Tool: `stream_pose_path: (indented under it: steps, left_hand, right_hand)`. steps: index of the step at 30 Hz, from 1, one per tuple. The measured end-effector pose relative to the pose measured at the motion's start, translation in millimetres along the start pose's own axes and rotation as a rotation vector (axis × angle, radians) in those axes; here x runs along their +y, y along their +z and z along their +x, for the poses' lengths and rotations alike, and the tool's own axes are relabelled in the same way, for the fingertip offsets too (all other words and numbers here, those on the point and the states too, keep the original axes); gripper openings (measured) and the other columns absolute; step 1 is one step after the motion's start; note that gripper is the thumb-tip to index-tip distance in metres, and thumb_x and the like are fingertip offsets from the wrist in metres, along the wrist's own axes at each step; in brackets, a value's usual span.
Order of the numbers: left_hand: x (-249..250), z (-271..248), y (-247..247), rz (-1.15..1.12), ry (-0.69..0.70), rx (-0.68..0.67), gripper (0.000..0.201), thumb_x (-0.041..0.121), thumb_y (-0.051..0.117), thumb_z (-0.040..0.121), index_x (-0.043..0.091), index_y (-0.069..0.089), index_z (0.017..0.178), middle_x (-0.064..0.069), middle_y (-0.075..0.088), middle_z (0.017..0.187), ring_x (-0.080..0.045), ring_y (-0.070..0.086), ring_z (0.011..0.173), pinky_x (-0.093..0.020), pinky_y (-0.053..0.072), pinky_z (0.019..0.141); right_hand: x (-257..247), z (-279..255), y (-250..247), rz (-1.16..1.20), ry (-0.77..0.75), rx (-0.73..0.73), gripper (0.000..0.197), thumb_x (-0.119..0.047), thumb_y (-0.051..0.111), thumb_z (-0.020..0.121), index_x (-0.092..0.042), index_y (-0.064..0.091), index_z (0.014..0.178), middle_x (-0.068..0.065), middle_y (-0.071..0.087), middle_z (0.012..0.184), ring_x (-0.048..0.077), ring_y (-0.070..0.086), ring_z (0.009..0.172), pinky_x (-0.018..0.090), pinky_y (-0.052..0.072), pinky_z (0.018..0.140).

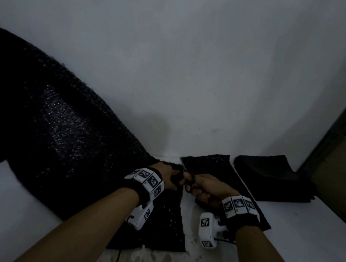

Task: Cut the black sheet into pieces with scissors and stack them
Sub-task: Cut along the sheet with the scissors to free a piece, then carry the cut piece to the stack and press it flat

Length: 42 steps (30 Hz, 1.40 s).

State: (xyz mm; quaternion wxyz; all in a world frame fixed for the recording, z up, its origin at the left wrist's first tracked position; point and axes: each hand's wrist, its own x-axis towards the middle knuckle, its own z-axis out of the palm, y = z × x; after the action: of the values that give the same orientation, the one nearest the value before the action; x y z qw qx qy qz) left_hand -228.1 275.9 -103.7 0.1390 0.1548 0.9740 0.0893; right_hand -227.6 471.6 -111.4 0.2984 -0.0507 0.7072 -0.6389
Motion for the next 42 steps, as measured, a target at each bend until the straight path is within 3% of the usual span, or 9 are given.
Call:
stream_pose_path:
  steps: [10, 15, 17, 20, 27, 34, 37, 39, 42]
  left_hand:
    - [6.5, -8.2, -10.8, -0.1, -0.037, 0.053, 0.045, 0.037, 0.058, 0.097, 0.02, 0.057, 0.139, -0.006, 0.058, 0.138, -0.027, 0.057, 0.121, -0.024, 0.044, 0.093]
    - [19.7, -28.3, -28.9, -0.596, -0.09, 0.268, 0.041, 0.039, 0.054, 0.1, 0.005, 0.075, 0.106, -0.011, 0.073, 0.109, -0.027, 0.068, 0.1, -0.029, 0.054, 0.084]
    - [34.0, -44.5, -33.8, -1.015, -0.12, 0.136, 0.054, 0.055, 0.052, 0.097, 0.006, 0.073, 0.107, -0.013, 0.074, 0.106, -0.028, 0.072, 0.096, -0.037, 0.059, 0.086]
    - [50.2, -72.1, -37.8, -1.219, -0.038, -0.126, 0.063, 0.062, 0.057, 0.09, 0.005, 0.068, 0.114, -0.015, 0.074, 0.104, -0.033, 0.072, 0.099, -0.044, 0.059, 0.084]
    - [49.6, -113.3, -44.3, -1.424, 0.065, -0.123, 0.054, 0.03, 0.067, 0.093, -0.01, 0.057, 0.128, -0.023, 0.058, 0.108, -0.029, 0.06, 0.092, -0.039, 0.059, 0.084]
    - [42.3, -137.5, -46.7, -1.248, -0.093, -0.027, 0.028, 0.02, 0.07, 0.092, -0.006, 0.063, 0.101, -0.016, 0.066, 0.08, -0.033, 0.069, 0.084, -0.051, 0.054, 0.096]
    - [32.9, -145.4, -41.2, -0.612, -0.24, 0.037, 0.039, 0.034, 0.081, 0.08, 0.0, 0.065, 0.087, -0.016, 0.066, 0.084, -0.034, 0.072, 0.082, -0.047, 0.061, 0.076]
    - [32.5, -151.2, -34.6, -0.211, -0.247, 0.033, 0.047, 0.044, 0.077, 0.081, 0.003, 0.065, 0.1, -0.015, 0.068, 0.097, -0.031, 0.071, 0.088, -0.038, 0.062, 0.066]
    - [33.5, -149.5, -21.4, -0.004, -0.259, -0.015, 0.049, 0.048, 0.074, 0.083, 0.006, 0.062, 0.106, -0.012, 0.065, 0.104, -0.028, 0.066, 0.092, -0.032, 0.057, 0.064]
  right_hand:
    - [-9.6, -43.4, 10.7, 0.099, -0.154, -0.029, 0.021, -0.028, 0.066, 0.092, -0.011, 0.054, 0.094, 0.008, 0.06, 0.076, 0.007, 0.038, 0.048, 0.015, 0.026, 0.033]
    - [-19.9, -64.1, 17.8, 0.106, -0.243, 0.019, 0.016, -0.026, 0.063, 0.095, -0.014, 0.056, 0.088, 0.007, 0.063, 0.077, 0.007, 0.04, 0.049, 0.015, 0.024, 0.034]
    - [-22.8, -70.0, 23.8, 0.09, -0.279, 0.046, 0.019, -0.028, 0.064, 0.093, -0.01, 0.058, 0.094, 0.008, 0.064, 0.078, 0.007, 0.042, 0.049, 0.015, 0.024, 0.035]
    - [-24.1, -75.8, 36.0, 0.061, -0.318, 0.077, 0.019, -0.023, 0.062, 0.097, -0.005, 0.064, 0.102, 0.009, 0.066, 0.078, 0.008, 0.045, 0.049, 0.017, 0.028, 0.039]
    - [-23.6, -86.1, 63.8, 0.035, -0.323, 0.166, 0.03, -0.016, 0.055, 0.102, 0.009, 0.067, 0.116, 0.024, 0.066, 0.095, 0.011, 0.057, 0.057, 0.02, 0.047, 0.055]
    - [-21.2, -121.1, 64.5, 0.036, -0.253, 0.043, 0.019, -0.016, 0.064, 0.097, -0.001, 0.07, 0.106, 0.016, 0.074, 0.108, 0.017, 0.073, 0.086, 0.016, 0.055, 0.066]
    - [-14.3, -130.9, 44.2, -0.188, -0.224, 0.148, 0.007, -0.01, 0.067, 0.094, -0.006, 0.073, 0.092, 0.015, 0.075, 0.098, 0.021, 0.071, 0.089, 0.021, 0.056, 0.07]
    - [-8.3, -132.3, 29.6, -0.443, -0.205, 0.205, 0.009, -0.01, 0.07, 0.091, -0.012, 0.075, 0.084, 0.01, 0.074, 0.089, 0.018, 0.069, 0.086, 0.026, 0.057, 0.075]
    - [-2.9, -136.0, 15.0, -0.853, -0.092, 0.254, 0.01, -0.027, 0.081, 0.082, -0.019, 0.078, 0.088, 0.0, 0.074, 0.095, 0.015, 0.065, 0.096, 0.031, 0.053, 0.089]
